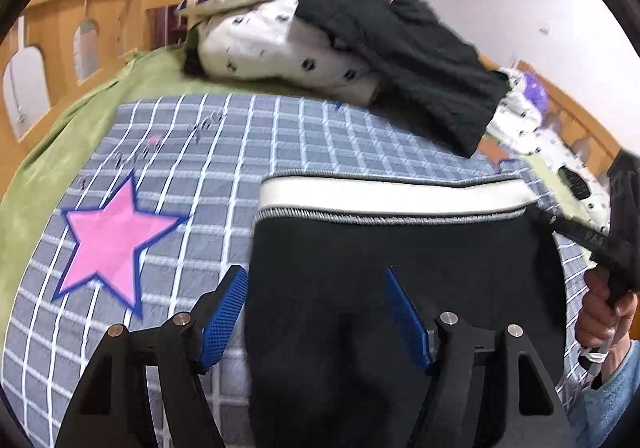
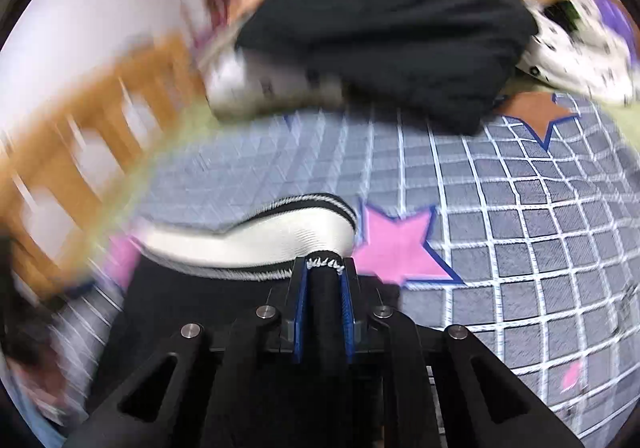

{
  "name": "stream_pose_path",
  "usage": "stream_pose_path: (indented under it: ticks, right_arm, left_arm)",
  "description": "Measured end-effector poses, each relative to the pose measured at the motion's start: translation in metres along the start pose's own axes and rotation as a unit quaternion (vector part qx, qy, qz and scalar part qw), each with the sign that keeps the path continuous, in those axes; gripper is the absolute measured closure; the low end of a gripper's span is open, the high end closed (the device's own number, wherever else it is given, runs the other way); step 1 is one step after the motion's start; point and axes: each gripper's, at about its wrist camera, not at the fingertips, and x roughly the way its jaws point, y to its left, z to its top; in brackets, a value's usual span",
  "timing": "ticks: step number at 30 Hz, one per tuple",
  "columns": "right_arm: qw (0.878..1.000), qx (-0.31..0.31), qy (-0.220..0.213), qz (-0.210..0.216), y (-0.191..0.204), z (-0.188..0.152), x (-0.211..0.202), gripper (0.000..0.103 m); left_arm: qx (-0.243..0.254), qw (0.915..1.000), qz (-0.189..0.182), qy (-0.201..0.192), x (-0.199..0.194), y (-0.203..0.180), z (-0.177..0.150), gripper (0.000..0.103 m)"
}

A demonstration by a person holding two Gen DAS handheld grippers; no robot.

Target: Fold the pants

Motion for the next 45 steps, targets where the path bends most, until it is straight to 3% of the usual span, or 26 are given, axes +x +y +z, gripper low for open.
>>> stream_pose_path:
  ticks: [2, 4, 6, 9, 10, 11, 13, 15, 19, 23, 26, 31, 36, 40, 43, 45]
  right_arm:
    - [0.998, -0.041, 0.016, -0.048, 0.003, -0.003, 0.008, 0.085]
    - [0.990, -0.074, 0.064, -0.100, -0.002, -0.017, 0.038, 0.080]
    - [0.991, -0.071, 0.040, -0.105, 0.000, -0.014, 0.027, 0.070]
    - [0.992, -0.086, -0.032, -0.087, 0.023, -0.009, -0.006, 0.069]
    - [0.991, -0.101, -0.037, -0.079, 0.029, -0.012, -0.006, 0.069]
    - [0.991, -0.111, -0.024, -0.073, 0.036, -0.014, 0.001, 0.069]
    - [0.988, -0.116, 0.044, -0.089, 0.037, -0.030, 0.036, 0.069]
    - [0.984, -0.133, 0.020, -0.114, 0.039, -0.043, 0.040, 0.070]
    - [0.991, -0.096, 0.036, -0.086, 0.038, -0.047, 0.013, 0.069]
    - [0.981, -0.151, 0.058, -0.109, 0.058, -0.086, -0.012, 0.069]
    - [0.974, -0.182, 0.047, -0.127, 0.069, -0.114, -0.038, 0.068]
    - [0.979, -0.140, 0.063, -0.134, 0.066, -0.151, -0.069, 0.065]
    - [0.982, -0.102, 0.059, -0.144, 0.073, -0.158, -0.109, 0.064]
    - [0.986, -0.076, 0.041, -0.144, 0.081, -0.160, -0.146, 0.056]
    - [0.986, -0.064, 0.029, -0.150, 0.085, -0.159, -0.170, 0.056]
    - [0.986, -0.054, 0.022, -0.156, 0.088, -0.160, -0.184, 0.048]
  left_arm:
    - [0.012, 0.9999, -0.003, -0.009, 0.006, -0.008, 0.008, 0.034]
    - [0.024, 0.9997, -0.001, -0.002, 0.020, -0.014, 0.011, 0.034]
    - [0.027, 0.9996, 0.004, 0.007, 0.033, -0.016, 0.008, 0.034]
    - [0.030, 0.9973, 0.029, 0.060, 0.061, -0.014, -0.002, 0.035]
    - [0.033, 0.9966, 0.039, 0.064, 0.065, -0.014, -0.005, 0.035]
    - [0.036, 0.9962, 0.045, 0.065, 0.066, -0.014, -0.008, 0.035]
    - [0.031, 0.9967, 0.035, 0.066, 0.060, -0.013, -0.011, 0.035]
    - [0.025, 0.9964, 0.029, 0.076, 0.052, -0.012, -0.014, 0.035]
    - [0.042, 0.9950, 0.032, 0.085, 0.033, -0.016, -0.038, 0.035]
    - [0.067, 0.9933, 0.047, 0.081, 0.009, -0.026, -0.069, 0.035]
    - [0.059, 0.9935, 0.067, 0.071, -0.013, -0.025, -0.094, 0.033]
    - [0.014, 0.9950, 0.050, 0.086, -0.046, -0.016, -0.117, 0.034]
    - [0.000, 0.9947, 0.074, 0.071, -0.091, -0.021, -0.124, 0.034]
    - [0.001, 0.9941, 0.089, 0.061, -0.129, -0.036, -0.133, 0.033]
    - [0.004, 0.9946, 0.095, 0.041, -0.156, -0.049, -0.138, 0.025]
    - [0.008, 0.9952, 0.093, 0.029, -0.172, -0.058, -0.142, 0.022]
